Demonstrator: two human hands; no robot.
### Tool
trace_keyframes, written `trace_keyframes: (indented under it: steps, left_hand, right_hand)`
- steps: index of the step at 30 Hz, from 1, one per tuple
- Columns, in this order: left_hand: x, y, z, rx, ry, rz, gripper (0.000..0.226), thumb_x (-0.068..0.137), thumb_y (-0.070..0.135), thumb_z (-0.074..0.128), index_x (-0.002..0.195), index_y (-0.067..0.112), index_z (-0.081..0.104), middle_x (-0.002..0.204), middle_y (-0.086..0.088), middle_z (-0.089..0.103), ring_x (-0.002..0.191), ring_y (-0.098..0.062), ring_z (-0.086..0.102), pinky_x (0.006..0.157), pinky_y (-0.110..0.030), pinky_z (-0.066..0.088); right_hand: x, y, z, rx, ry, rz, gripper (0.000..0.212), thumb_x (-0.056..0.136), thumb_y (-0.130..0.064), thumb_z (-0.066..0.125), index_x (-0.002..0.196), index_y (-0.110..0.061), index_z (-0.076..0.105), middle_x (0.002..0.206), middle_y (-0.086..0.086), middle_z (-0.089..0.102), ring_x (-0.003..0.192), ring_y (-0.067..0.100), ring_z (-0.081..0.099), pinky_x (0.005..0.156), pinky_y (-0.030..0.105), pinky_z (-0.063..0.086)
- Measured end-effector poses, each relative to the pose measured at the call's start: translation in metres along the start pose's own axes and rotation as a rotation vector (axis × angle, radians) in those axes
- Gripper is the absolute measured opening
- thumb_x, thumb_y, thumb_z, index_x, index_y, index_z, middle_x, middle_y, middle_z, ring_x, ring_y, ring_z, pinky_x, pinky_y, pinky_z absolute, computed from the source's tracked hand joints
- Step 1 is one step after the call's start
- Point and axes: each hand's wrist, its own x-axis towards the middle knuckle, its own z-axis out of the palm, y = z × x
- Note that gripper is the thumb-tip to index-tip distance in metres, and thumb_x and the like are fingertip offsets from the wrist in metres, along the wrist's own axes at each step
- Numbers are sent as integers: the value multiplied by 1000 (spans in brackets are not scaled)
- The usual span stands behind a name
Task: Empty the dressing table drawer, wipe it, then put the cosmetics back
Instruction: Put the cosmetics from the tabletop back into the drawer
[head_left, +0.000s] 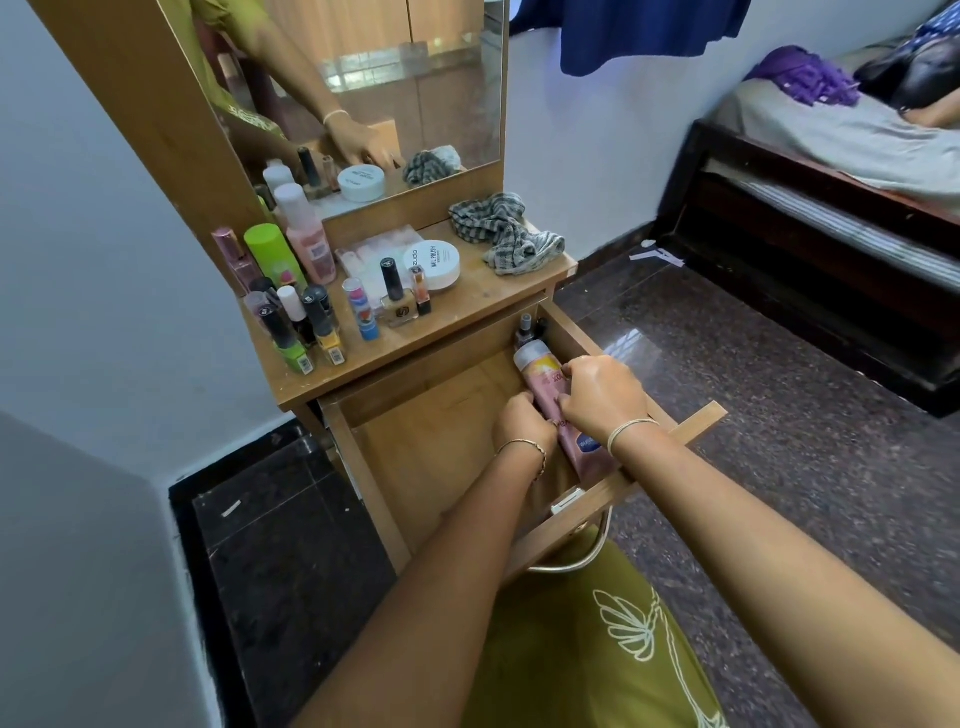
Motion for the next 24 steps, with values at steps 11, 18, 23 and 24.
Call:
trace_keyframes:
  steps: [11, 18, 23, 24]
  left_hand:
    - [-1, 4, 4, -8, -32, 35, 36, 82, 7, 66, 117, 7, 62, 109, -15, 69, 101, -32, 65, 90, -44, 53]
    - [-5, 2, 0, -33, -56, 28, 37, 80, 8, 70, 116, 3, 62, 106, -12, 70, 103, -23, 65, 82, -28, 49]
    - [-13, 6, -15, -73, 2, 52, 44, 80, 8, 71, 122, 5, 58, 107, -12, 69, 101, -23, 66, 89, -31, 52]
    - [-15, 7, -21, -91, 37, 72, 43, 81, 8, 71, 122, 7, 58, 105, -11, 69, 99, -25, 66, 88, -36, 54]
  right_hand:
    - [-6, 4, -6, -104, 50, -80, 26, 83, -24, 71, 105, -13, 68, 98, 9, 68, 92, 27, 66, 72, 35, 54]
    - [-5, 5, -6, -68, 43, -112, 25, 82, -15, 68, 107, -12, 69, 98, 9, 68, 91, 26, 66, 75, 35, 57]
    - [-6, 5, -13, -48, 109, -121, 19, 83, -11, 59, 99, -13, 69, 98, 9, 67, 92, 30, 64, 72, 35, 53]
    - [-7, 2, -17, -45, 141, -130, 16, 84, -14, 58, 97, -13, 68, 97, 8, 67, 91, 29, 63, 70, 33, 50]
